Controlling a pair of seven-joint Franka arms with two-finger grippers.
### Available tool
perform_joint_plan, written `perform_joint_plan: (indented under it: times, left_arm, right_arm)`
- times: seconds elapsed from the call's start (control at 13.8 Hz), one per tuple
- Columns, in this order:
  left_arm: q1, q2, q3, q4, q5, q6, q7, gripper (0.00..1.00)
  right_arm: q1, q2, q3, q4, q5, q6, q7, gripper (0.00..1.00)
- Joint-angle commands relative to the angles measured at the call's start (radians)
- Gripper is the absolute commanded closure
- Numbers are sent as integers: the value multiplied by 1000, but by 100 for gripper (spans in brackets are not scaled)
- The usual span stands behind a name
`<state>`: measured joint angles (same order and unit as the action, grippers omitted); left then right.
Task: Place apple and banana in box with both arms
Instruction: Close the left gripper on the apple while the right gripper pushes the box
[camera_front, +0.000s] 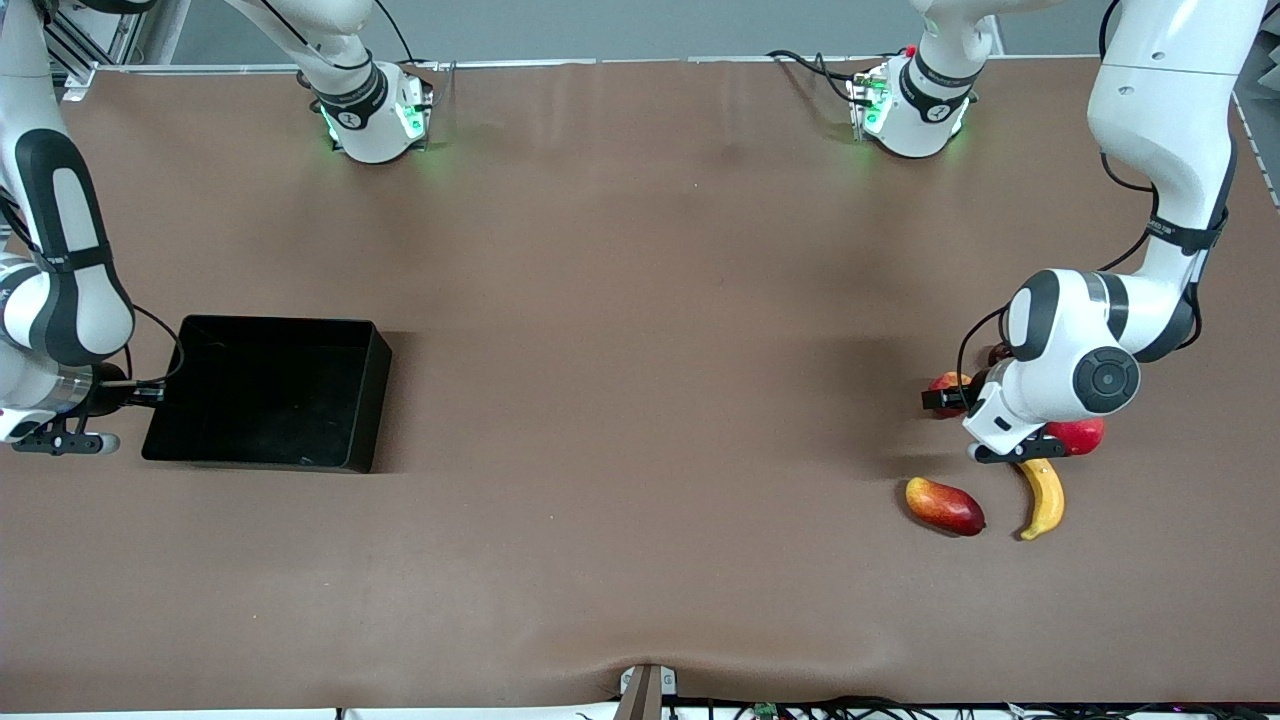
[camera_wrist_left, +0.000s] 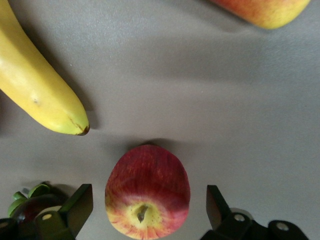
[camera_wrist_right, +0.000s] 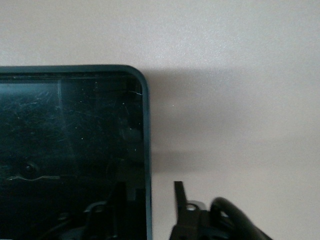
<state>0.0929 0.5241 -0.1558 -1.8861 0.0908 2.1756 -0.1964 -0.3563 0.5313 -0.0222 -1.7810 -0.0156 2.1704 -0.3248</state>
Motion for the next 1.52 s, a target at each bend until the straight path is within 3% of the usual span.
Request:
perform_joint_plan:
  times: [0.0, 0.14, 0.29, 0.36, 0.51, 0.65, 0.87, 1.01, 1.16, 1.45]
  left_arm:
    - [2, 17, 2, -4, 18, 10, -6, 0]
    - [2, 22, 4, -4, 18, 7, -6, 0]
    - [2, 23, 4, -4, 18, 4, -6, 35]
    - [2, 23, 4, -4, 18, 4, -6, 59]
    - [1, 10, 4, 1, 18, -2, -6, 98]
    - [1, -33, 4, 31, 18, -61, -2, 100]
    - [-5, -75, -5, 174, 18, -277, -6, 100]
    - [-10, -104, -10, 229, 18, -351, -9, 100]
    - [-10, -128, -24, 258, 17, -385, -11, 100]
    - [-10, -151, -25, 268, 12, -390, -11, 100]
  right_arm:
    - [-23, -5, 19, -5, -4, 3, -11, 95]
    - [-20, -10, 19, -2, -3, -6, -17, 100]
    - [-18, -14, 21, 11, -1, -24, -42, 100]
    - [-18, -16, 22, 34, 2, -55, -46, 100]
    - [-13, -16, 25, 115, 9, -171, -46, 100]
    - [-4, -14, 27, 198, 58, -277, -45, 100]
    - [42, -16, 27, 277, 134, -385, -39, 100]
    - [88, -17, 27, 317, 179, -450, -22, 100]
    - [146, -24, 27, 336, 233, -501, 64, 100]
    - [316, -39, 28, 336, 237, -506, 272, 100]
